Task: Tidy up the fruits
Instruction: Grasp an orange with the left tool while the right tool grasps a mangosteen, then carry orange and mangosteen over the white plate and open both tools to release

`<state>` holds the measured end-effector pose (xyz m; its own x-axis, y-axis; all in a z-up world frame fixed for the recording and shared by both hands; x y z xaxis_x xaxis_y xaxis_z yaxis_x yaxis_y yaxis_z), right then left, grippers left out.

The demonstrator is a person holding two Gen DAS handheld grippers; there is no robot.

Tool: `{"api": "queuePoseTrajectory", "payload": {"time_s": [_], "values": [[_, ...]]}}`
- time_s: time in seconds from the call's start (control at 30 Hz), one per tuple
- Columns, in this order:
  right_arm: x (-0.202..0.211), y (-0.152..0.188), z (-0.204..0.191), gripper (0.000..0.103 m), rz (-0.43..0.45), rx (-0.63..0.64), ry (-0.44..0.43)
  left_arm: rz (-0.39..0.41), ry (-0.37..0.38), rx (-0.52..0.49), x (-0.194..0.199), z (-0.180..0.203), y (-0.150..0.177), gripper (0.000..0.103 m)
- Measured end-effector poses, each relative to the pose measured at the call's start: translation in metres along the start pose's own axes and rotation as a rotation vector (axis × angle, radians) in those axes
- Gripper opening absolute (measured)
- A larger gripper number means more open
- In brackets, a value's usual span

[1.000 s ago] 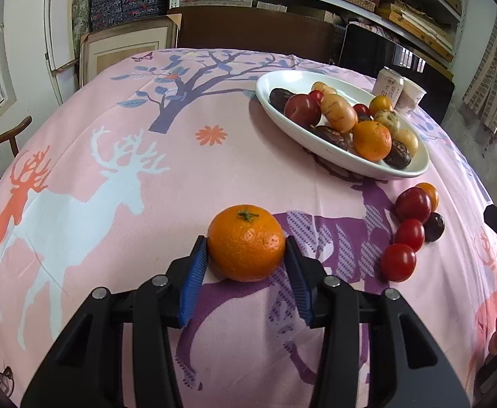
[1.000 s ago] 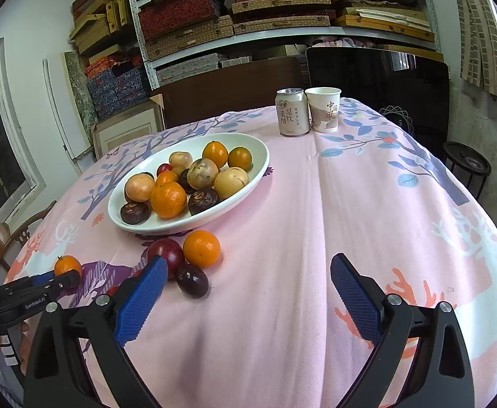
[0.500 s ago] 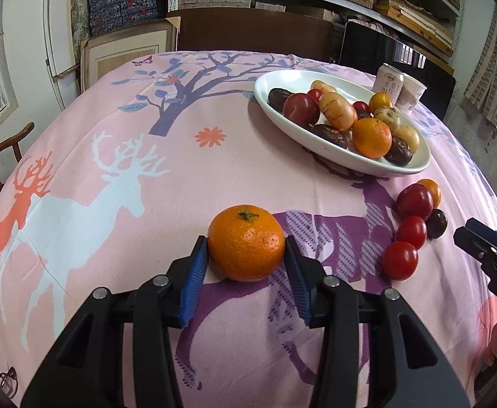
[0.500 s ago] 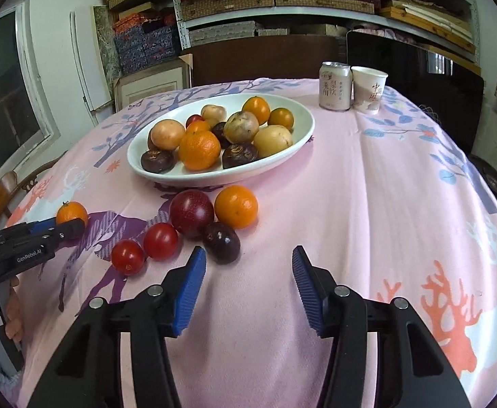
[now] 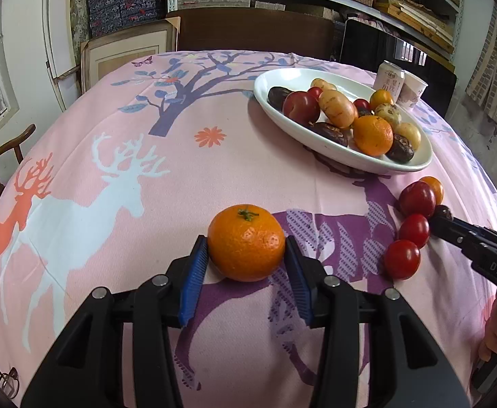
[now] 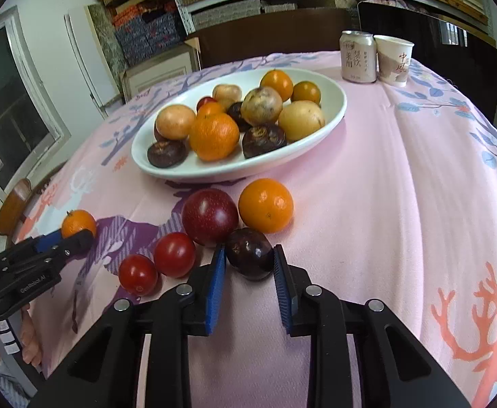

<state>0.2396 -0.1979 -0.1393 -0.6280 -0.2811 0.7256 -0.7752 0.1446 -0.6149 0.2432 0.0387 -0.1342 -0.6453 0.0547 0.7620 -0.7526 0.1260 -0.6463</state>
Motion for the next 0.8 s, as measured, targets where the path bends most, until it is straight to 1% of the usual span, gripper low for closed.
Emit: {"api": "queuePoseTrajectory", "payload": {"time_s": [0.07,0.17,0.33,0.57,0.8], "values": [[0.012,0.001,-0.001,0.028,0.041,0.015,-0.003,0.004,-0.002,-0.002,0.001,0.000,0.000,0.045],[0.023,0.006,0.001,0.028,0.061,0.011,-0.013,0.019,-0.006,-0.019,0.004,0.004,-0.001,0.045],[0.024,0.004,0.007,0.028,0.063,-0.009,-0.013,0.063,-0.029,-0.053,0.014,0.008,-0.004,0.045],[0.023,0.004,0.008,0.028,0.069,-0.010,-0.013,0.082,-0.042,-0.069,0.020,0.010,-0.006,0.045],[0.031,0.005,0.006,0.028,0.090,-0.003,-0.014,0.090,-0.040,-0.081,0.022,0.014,-0.007,0.045]]}}
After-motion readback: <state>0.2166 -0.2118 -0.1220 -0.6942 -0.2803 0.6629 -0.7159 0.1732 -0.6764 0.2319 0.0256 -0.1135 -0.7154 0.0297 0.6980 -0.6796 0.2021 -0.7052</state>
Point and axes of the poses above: each gripper's, at about its wrist camera, not at the fingertips, and x roughly against the way its jaws point, z to its right, y to its underside, the point moved 6 cm from there along -x, roughly the way its jaws point, and after that the axes turned 8 degrees about -x, right-handed, at the moved point
